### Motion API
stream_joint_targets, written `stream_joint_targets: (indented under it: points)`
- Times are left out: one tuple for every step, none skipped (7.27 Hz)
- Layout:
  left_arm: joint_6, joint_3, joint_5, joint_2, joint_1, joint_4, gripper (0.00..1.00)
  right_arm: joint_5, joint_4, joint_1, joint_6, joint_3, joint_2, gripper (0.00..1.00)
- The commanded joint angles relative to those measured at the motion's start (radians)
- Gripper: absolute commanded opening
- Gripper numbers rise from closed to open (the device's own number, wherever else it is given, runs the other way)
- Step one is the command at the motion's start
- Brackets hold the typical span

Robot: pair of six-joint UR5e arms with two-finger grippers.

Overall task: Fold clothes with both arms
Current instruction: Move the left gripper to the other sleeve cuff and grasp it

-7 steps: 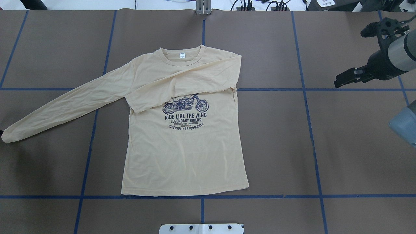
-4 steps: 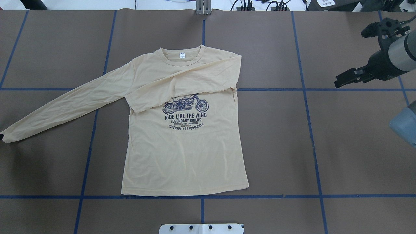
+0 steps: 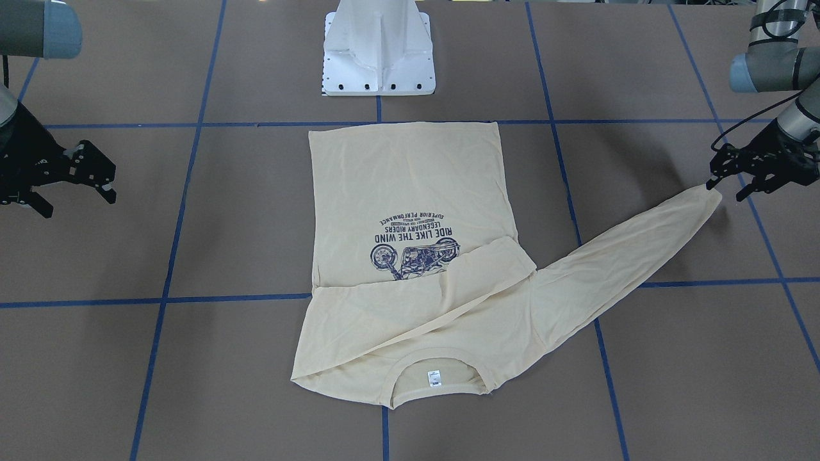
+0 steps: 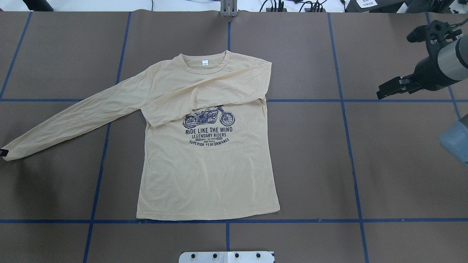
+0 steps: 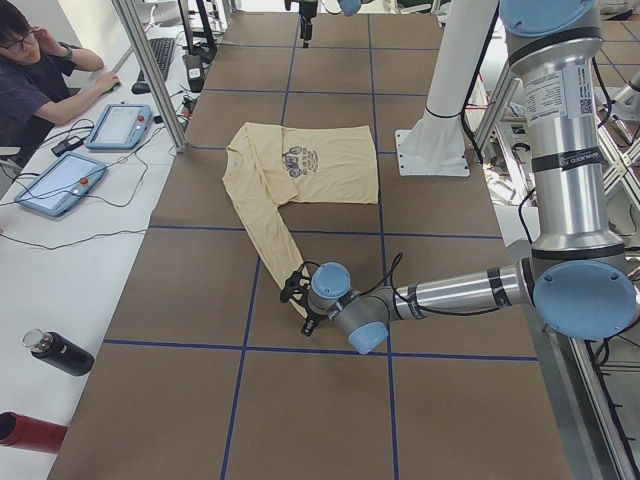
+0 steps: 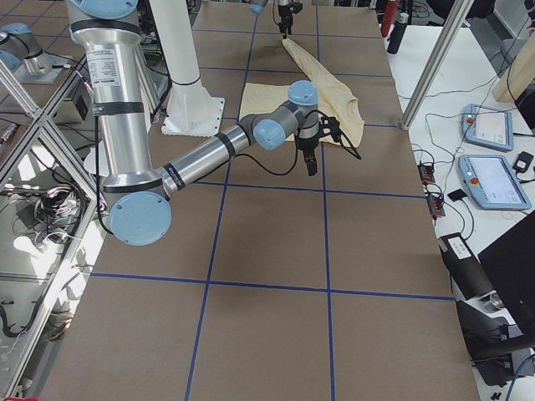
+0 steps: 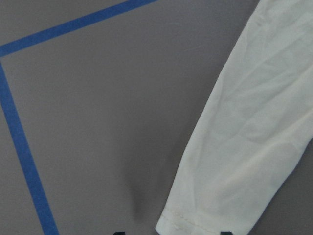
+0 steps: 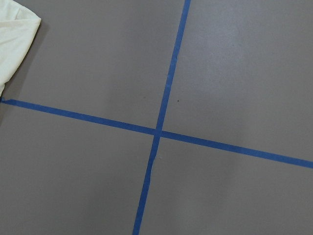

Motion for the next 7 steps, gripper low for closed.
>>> stream_joint_targets:
  points:
    - [-0.001, 0.021, -0.003, -0.024, 0.006, 0.001, 0.72, -0.002, -0.001, 0.000, 0.000, -0.003, 0.000, 1.00]
    - [-0.003, 0.024, -0.001, -0.024, 0.009, 0.001, 0.65, -0.002, -0.001, 0.000, 0.000, -0.003, 0.000, 1.00]
    - [-0.003, 0.024, -0.003, -0.024, 0.013, 0.001, 0.61, -0.002, -0.001, 0.000, 0.000, -0.003, -0.002, 1.00]
    - [-0.001, 0.024, -0.006, -0.024, 0.024, 0.001, 0.59, -0.002, -0.001, -0.001, 0.000, -0.001, -0.002, 1.00]
    - [-0.001, 0.025, -0.009, -0.023, 0.029, 0.001, 0.57, -0.002, -0.001, 0.000, 0.000, -0.001, -0.002, 1.00]
    - [-0.001, 0.025, -0.009, -0.023, 0.032, 0.001, 0.53, -0.002, 0.001, 0.000, 0.000, -0.001, -0.002, 1.00]
    - [-0.003, 0.024, -0.009, -0.023, 0.036, 0.001, 0.48, -0.002, -0.001, -0.001, 0.000, -0.001, -0.002, 1.00]
